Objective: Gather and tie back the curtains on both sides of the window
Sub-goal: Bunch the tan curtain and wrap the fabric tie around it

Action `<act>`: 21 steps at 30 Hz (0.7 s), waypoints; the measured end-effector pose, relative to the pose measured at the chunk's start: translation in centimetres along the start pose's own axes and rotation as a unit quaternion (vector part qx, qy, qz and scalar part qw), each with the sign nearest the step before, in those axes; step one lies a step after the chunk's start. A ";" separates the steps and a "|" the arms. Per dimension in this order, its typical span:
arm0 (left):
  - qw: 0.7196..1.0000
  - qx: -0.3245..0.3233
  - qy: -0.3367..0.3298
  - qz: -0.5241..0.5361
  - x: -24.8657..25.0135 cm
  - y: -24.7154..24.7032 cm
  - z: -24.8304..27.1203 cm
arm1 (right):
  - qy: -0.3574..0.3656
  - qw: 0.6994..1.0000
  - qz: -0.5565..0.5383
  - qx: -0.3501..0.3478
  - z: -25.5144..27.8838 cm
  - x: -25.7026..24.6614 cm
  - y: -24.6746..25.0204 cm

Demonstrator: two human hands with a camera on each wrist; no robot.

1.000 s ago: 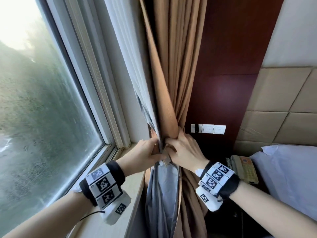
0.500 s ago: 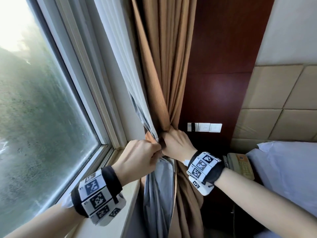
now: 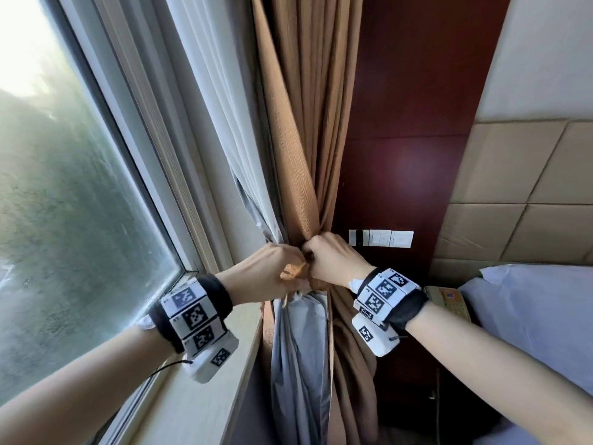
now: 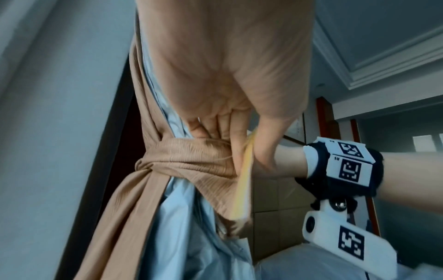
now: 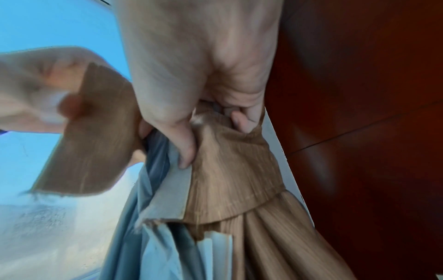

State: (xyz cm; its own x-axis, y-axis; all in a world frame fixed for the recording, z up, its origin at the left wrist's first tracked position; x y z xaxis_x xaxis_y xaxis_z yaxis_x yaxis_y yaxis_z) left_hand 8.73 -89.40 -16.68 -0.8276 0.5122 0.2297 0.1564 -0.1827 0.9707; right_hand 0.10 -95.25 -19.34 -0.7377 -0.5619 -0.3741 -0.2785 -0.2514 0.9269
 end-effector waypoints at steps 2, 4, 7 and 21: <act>0.999 -0.037 0.012 -0.011 -0.1 -0.4 0.3 | 0.005 1.000 -0.010 -0.001 -0.3 0.1 -0.1; 0.997 -0.070 0.015 -0.016 -0.2 -0.5 0.6 | 0.014 1.000 -0.014 0.003 -0.5 -0.2 -0.1; 0.998 -0.057 0.014 -0.024 -0.7 -0.1 0.5 | 0.011 0.999 -0.033 0.011 -0.6 -0.5 0.0; 0.988 0.152 0.024 0.018 -2.5 -1.6 0.9 | 0.016 0.997 -0.068 0.020 -1.1 -0.2 -0.1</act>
State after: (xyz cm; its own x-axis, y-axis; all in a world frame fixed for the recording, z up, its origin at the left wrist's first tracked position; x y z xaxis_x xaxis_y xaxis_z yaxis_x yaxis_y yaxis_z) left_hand 11.06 -89.59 -18.72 -0.8415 0.4688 0.2685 0.3353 0.0635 0.9400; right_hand 0.94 -95.99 -19.35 -0.6717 -0.5497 -0.4966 -0.3996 -0.2955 0.8677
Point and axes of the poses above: each hand's wrist, its own z-axis away from the middle knuckle, its own y-axis out of the back of the hand, x = y × z, the point moved 7 cm from there along -z, towards the middle knuckle, and after that the axes turned 11 degrees about -x, right-handed, at the moved point
